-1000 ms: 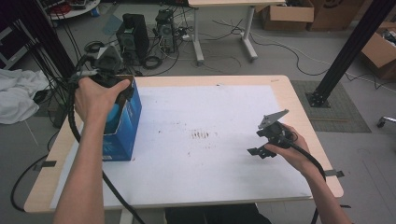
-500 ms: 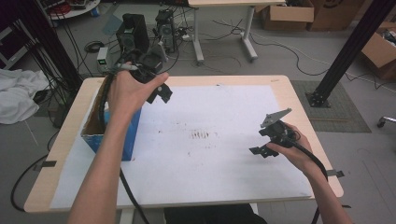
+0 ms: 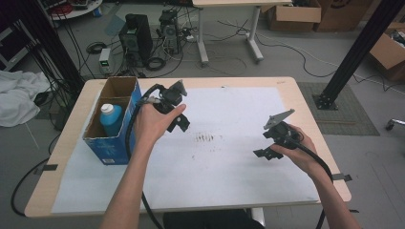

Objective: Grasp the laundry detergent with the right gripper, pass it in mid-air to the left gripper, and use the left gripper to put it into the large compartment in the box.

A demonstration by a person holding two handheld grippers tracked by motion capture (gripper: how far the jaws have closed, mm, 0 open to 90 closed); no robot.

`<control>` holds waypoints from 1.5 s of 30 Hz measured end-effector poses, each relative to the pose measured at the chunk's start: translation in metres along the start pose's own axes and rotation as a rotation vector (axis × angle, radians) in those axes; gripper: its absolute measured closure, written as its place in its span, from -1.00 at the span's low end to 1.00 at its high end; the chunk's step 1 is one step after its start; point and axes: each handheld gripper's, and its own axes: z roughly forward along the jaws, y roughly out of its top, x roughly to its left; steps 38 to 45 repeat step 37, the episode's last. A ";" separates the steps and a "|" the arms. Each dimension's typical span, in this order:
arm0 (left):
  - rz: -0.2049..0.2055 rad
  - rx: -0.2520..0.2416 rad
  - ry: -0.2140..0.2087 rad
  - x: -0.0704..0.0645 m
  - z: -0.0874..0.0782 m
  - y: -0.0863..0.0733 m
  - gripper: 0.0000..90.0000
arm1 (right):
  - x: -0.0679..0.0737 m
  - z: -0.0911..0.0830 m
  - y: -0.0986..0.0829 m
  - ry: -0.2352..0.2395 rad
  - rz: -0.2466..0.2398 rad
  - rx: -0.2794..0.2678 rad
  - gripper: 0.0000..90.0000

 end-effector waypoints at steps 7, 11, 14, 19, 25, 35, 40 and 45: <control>-0.008 0.028 0.015 -0.002 0.021 -0.007 -0.62 | -0.004 -0.002 0.003 -0.005 0.002 0.005 -0.64; -0.015 0.014 0.013 -0.002 0.022 -0.009 -0.63 | -0.005 -0.003 0.002 -0.009 0.011 0.005 -0.64; -0.011 0.012 0.017 -0.003 0.024 -0.010 -0.63 | -0.006 -0.003 0.002 -0.009 0.011 0.006 -0.64; -0.006 0.008 0.026 -0.005 0.026 -0.015 -0.63 | -0.006 -0.003 0.003 -0.012 0.012 0.004 -0.64; -0.015 0.004 0.018 -0.005 0.029 -0.020 -0.63 | -0.005 -0.001 0.004 -0.008 0.006 0.011 -0.64; -0.006 -0.014 0.019 -0.009 0.030 -0.025 -0.63 | -0.003 0.001 0.006 -0.010 0.009 0.013 -0.64; -0.005 -0.016 0.018 -0.010 0.030 -0.026 -0.63 | -0.004 0.001 0.006 -0.010 0.007 0.014 -0.64; -0.005 -0.016 0.018 -0.010 0.030 -0.026 -0.63 | -0.004 0.001 0.006 -0.010 0.007 0.014 -0.64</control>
